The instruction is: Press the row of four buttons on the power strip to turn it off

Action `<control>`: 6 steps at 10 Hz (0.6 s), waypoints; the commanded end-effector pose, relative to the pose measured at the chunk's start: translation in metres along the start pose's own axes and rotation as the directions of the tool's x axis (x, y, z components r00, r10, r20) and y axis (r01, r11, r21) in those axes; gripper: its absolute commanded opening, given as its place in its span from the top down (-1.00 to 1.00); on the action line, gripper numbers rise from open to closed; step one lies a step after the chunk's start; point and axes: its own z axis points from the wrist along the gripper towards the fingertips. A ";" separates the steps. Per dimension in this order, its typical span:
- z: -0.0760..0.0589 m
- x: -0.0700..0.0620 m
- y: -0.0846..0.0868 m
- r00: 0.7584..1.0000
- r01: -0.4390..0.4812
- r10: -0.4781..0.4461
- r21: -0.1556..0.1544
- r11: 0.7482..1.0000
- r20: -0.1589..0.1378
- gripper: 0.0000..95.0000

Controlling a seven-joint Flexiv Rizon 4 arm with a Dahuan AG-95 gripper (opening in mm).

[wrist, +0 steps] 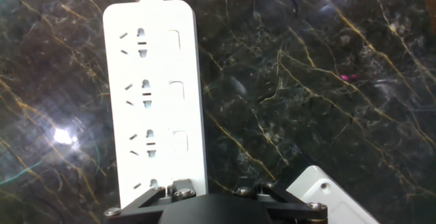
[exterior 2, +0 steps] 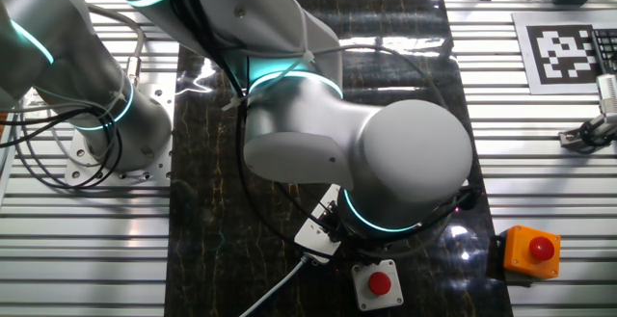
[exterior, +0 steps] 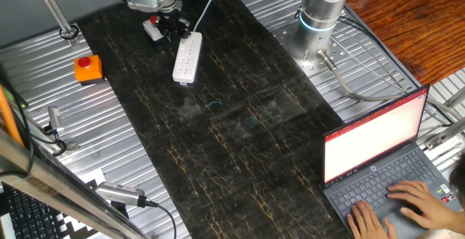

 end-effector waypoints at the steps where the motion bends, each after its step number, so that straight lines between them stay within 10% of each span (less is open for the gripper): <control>1: 0.003 0.000 -0.001 1.000 0.007 -0.007 0.001 1.000 -0.002 0.20; 6: -0.001 0.001 0.003 1.000 0.006 -0.006 -0.001 1.000 -0.010 0.20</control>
